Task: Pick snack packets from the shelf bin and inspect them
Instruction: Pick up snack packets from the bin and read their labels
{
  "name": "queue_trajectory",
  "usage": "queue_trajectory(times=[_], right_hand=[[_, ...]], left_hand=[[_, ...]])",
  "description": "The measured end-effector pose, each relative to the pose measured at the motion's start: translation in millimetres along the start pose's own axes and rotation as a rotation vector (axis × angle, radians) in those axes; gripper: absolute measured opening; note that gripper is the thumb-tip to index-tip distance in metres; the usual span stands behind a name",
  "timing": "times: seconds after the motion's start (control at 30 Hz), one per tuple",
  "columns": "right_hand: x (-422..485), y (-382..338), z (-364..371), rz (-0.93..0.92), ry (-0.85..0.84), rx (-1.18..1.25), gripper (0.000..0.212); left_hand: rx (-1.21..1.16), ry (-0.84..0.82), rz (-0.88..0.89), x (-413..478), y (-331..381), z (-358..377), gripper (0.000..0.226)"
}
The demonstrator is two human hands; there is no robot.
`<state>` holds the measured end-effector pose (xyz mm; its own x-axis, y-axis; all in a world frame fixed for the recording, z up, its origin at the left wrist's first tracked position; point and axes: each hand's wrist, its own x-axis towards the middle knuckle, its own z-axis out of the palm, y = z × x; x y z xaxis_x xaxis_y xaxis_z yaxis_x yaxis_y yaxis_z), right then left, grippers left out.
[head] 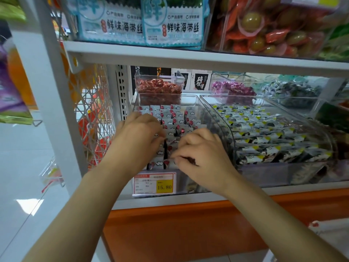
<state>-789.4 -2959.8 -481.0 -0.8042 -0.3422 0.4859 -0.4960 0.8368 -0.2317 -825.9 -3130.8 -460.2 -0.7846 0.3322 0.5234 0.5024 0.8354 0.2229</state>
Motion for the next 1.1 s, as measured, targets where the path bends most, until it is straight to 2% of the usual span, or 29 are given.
queue_trajectory(times=[0.17,0.37,0.47,0.53,0.63,0.73,0.8,0.9,1.0,1.1], right_hand=[[19,11,-12,0.113,0.141,0.056,0.019],[38,14,-10,0.046,-0.095,-0.105,0.02],[40,13,-5,0.02,-0.095,-0.121,0.013],[39,14,-10,0.064,0.006,0.029,0.009],[33,17,-27,0.183,0.27,0.339,0.012],[20,20,-37,0.273,0.473,0.475,0.019],[15,20,-39,0.333,0.534,0.543,0.019],[9,21,-39,0.409,0.568,0.706,0.017],[4,20,-40,0.472,0.59,0.895,0.016],[1,18,-41,0.539,0.584,1.128,0.016]], left_hand=[[-0.046,-0.016,-0.002,-2,2,-2,0.016],[-0.091,-0.021,-0.003,-6,7,-1,0.013],[-0.096,0.01,0.004,-6,6,-1,0.01],[-0.11,0.057,0.007,-5,6,0,0.012],[-0.188,0.108,-0.025,-4,9,-2,0.018],[-0.353,0.082,-0.106,-5,17,-3,0.031],[-0.441,0.037,-0.135,-6,21,-2,0.036],[-0.608,-0.018,-0.198,-8,26,-2,0.031],[-0.763,-0.001,-0.281,-8,26,-5,0.021],[-0.855,-0.003,-0.323,-9,26,-9,0.02]])
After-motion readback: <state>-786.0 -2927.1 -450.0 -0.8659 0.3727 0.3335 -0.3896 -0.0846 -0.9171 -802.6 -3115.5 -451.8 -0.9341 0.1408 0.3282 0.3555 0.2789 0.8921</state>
